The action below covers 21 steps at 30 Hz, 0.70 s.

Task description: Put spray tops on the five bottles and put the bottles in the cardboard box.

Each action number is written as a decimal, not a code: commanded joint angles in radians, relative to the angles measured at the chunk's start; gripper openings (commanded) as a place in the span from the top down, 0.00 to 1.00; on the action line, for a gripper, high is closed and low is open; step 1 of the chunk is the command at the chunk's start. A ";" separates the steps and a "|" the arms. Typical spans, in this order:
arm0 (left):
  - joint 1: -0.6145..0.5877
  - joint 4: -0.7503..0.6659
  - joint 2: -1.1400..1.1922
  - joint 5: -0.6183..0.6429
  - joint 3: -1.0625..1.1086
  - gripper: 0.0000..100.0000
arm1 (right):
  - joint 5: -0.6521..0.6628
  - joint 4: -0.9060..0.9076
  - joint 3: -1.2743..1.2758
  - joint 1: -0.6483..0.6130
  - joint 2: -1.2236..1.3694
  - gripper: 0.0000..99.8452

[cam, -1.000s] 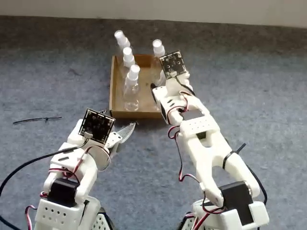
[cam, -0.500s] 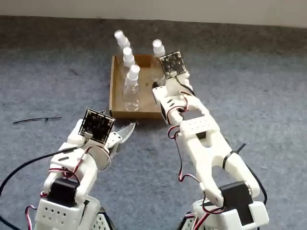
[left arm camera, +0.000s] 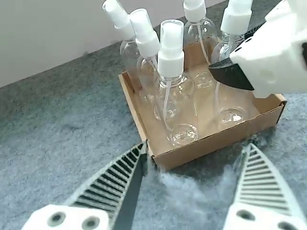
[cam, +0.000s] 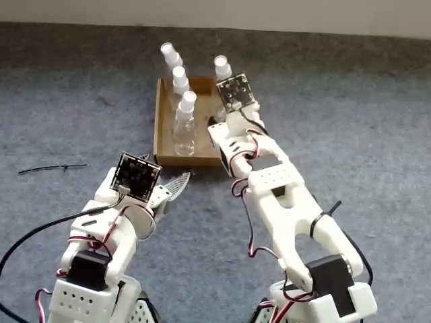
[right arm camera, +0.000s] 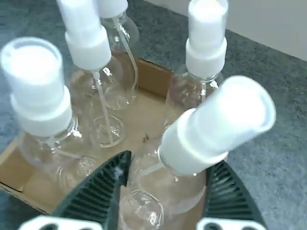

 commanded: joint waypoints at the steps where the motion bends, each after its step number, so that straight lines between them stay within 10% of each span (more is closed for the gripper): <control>1: -0.010 -0.023 -0.010 0.003 -0.004 0.72 | 0.005 -0.016 -0.018 -0.007 -0.013 0.84; 21: -0.010 -0.023 -0.008 0.002 -0.004 0.72 | 0.003 0.064 -0.110 -0.005 -0.015 0.77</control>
